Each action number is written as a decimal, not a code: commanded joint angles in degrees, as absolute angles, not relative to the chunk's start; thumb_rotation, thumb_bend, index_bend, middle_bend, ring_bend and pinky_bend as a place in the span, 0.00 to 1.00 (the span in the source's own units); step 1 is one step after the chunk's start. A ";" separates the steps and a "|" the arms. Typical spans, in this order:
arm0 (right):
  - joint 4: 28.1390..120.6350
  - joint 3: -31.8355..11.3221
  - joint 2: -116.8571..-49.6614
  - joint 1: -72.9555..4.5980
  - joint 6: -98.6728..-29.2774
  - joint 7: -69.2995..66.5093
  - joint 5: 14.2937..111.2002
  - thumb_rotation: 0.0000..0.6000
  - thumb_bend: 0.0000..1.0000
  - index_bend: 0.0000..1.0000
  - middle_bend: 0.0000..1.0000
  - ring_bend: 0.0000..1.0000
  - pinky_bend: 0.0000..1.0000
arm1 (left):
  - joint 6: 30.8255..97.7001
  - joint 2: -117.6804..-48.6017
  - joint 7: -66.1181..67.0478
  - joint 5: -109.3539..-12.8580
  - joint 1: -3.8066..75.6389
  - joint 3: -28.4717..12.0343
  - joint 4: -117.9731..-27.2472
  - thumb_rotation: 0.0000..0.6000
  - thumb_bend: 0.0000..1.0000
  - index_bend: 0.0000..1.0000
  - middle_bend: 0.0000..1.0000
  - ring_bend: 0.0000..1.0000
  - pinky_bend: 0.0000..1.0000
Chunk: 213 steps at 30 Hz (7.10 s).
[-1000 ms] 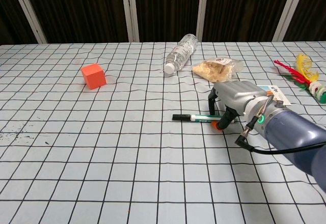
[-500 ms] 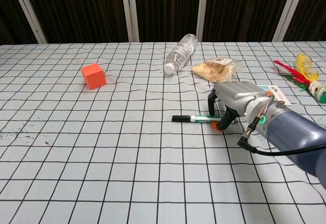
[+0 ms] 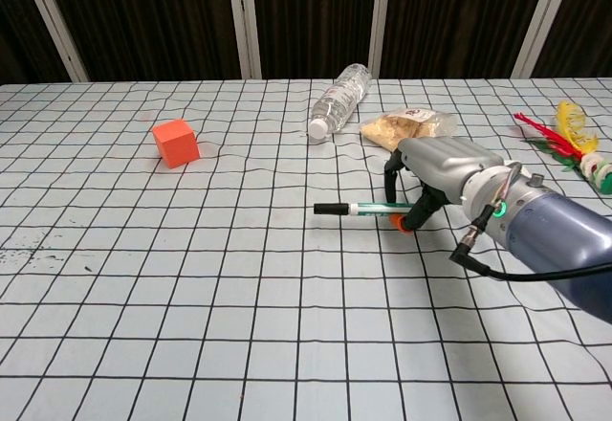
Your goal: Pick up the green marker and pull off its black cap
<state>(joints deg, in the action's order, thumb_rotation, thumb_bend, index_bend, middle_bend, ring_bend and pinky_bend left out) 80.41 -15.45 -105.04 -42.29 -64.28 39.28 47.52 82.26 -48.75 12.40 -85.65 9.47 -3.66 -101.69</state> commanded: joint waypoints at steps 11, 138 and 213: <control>94.50 -17.16 -96.23 -41.82 -68.59 41.45 50.37 1.00 0.51 0.65 0.23 0.21 0.09 | 81.82 -48.59 11.78 -87.42 11.01 -4.42 -103.07 1.00 0.38 0.12 0.06 0.00 0.00; 134.99 -22.64 -84.56 -59.07 -94.98 57.07 36.79 1.00 0.53 0.69 0.23 0.21 0.09 | 85.95 -92.02 27.08 -103.51 31.11 -13.82 -97.98 1.00 0.38 0.54 0.35 0.00 0.04; 134.99 -11.81 -73.81 -47.92 -86.37 44.83 42.11 1.00 0.53 0.70 0.23 0.21 0.09 | 94.18 -86.26 -2.28 -96.89 22.44 -7.44 -85.20 1.00 0.48 0.65 0.39 0.00 0.04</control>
